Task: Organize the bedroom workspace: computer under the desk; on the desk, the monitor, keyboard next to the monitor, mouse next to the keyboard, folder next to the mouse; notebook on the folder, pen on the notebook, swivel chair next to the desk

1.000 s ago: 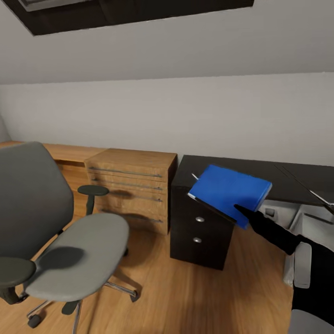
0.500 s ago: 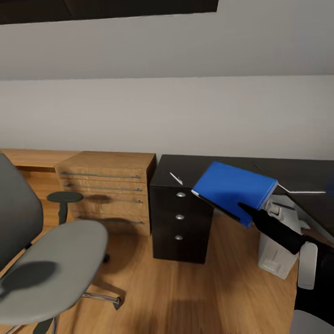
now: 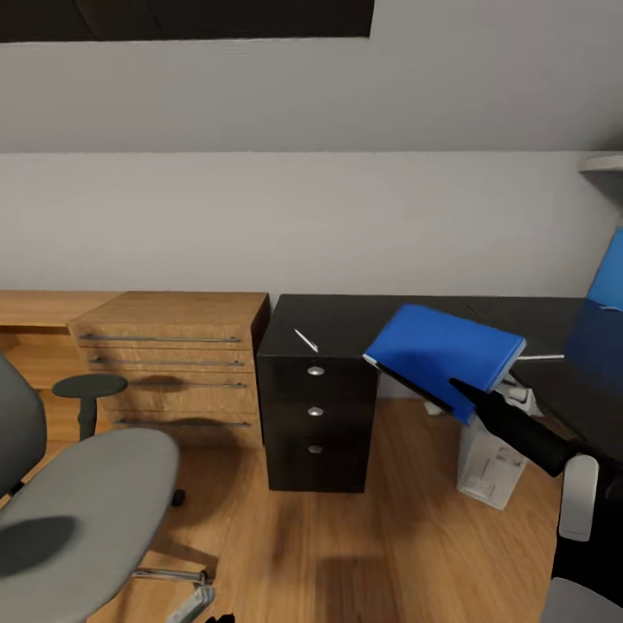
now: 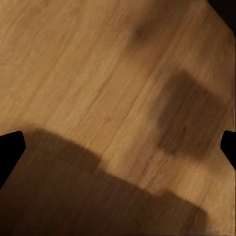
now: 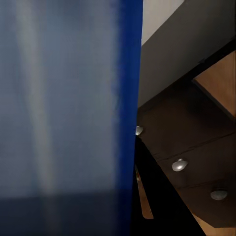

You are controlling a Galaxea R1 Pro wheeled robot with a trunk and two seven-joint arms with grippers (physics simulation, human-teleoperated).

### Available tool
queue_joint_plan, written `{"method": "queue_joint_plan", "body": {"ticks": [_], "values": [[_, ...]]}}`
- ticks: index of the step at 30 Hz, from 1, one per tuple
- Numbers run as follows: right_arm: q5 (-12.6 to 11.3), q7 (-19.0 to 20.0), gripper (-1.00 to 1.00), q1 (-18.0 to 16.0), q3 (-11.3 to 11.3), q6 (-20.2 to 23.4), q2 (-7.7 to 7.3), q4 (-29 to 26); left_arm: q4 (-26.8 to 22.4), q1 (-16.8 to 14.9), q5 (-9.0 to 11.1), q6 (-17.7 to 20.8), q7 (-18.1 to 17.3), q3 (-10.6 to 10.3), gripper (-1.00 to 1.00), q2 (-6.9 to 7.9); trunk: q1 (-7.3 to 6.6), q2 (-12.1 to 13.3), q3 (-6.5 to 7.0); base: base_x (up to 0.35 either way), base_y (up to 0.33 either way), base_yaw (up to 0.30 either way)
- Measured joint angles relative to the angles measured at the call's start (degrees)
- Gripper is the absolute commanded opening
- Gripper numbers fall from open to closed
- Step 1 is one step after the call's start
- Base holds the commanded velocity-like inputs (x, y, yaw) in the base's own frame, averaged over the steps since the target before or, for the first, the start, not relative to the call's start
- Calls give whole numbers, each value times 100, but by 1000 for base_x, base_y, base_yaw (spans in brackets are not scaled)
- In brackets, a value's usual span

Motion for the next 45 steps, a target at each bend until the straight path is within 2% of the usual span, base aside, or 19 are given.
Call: {"method": "queue_joint_plan", "body": {"ticks": [3,5,11,16,17,18,20,21,23,24,26,28,29,30,32,33,38,40,45], "values": [[10,-229,-100,-31,-18,-5,7,27,96,-277,0,183,26,-18,100,-53,-65,121,55,0,0,-12],[15,-592,-100,-54,-17,-15,13,43,202,-549,3,317,45,-30,100,-125,-109,201,91,0,0,-6],[-196,-1052,-100,-75,4,-7,9,61,515,-1049,3,411,50,-47,100,-347,-241,441,198,0,0,-1],[-282,-1109,-100,-77,-8,-6,-24,71,596,-1136,0,364,42,-60,100,-391,-351,642,288,0,0,-31],[-560,-1111,-100,-61,-6,-5,-7,15,615,-1147,0,356,20,-107,100,-394,-373,682,307,0,0,-178],[-581,-1120,-100,-58,-4,-6,0,12,619,-1149,-1,355,16,-118,100,-396,-395,722,326,0,0,-235],[-724,-1157,-100,-52,-1,-6,59,55,629,-1152,4,352,7,-143,100,-401,-439,802,366,0,0,-256],[-755,-1261,-100,-50,-16,-66,186,75,635,-1150,5,351,4,-149,100,-402,-461,843,386,0,0,-276],[-798,-1595,-100,-47,-31,-368,489,93,642,-1149,18,348,2,-152,100,-399,-505,923,427,0,0,-282],[-816,-1879,-100,-41,-35,-722,642,118,644,-1149,28,344,2,-149,100,-396,-527,963,448,0,0,-287],[-993,-2332,-100,-46,-20,-1383,726,316,658,-1149,36,299,1,-148,100,-395,-571,1043,490,0,0,-290],[-1439,-2776,-100,-56,12,-2066,727,646,716,-1152,39,206,2,-151,100,-394,-615,1123,532,0,0,-292],[-1725,-3069,-100,-56,98,-2574,727,859,770,-1152,42,149,2,-153,100,-393,-637,1164,553,0,0,-293],[-2014,-3457,-100,-57,459,-3459,727,1200,818,-1151,46,98,2,-152,100,-390,-659,1204,575,0,0,-293],[-2211,-3791,-100,-51,879,-4429,726,1488,848,-1152,54,65,2,-140,100,-388,-703,1284,617,0,0,-291],[-2261,-3878,-100,-30,996,-4702,726,1559,858,-1153,58,56,2,-134,100,-387,-725,1324,639,0,0,-286],[-2345,-3996,-100,-2,1174,-5110,726,1736,872,-1152,65,42,7,-109,100,-381,-835,1524,754,0,0,-266],[-2368,-4015,-100,-34,1245,-5335,726,2048,875,-1152,73,38,11,-102,100,-371,-878,1605,802,0,0,-241],[-2442,-4033,-100,-156,1528,-6407,729,2839,877,-1122,150,-33,41,-82,100,-334,-988,1805,926,0,0,-229]]}}
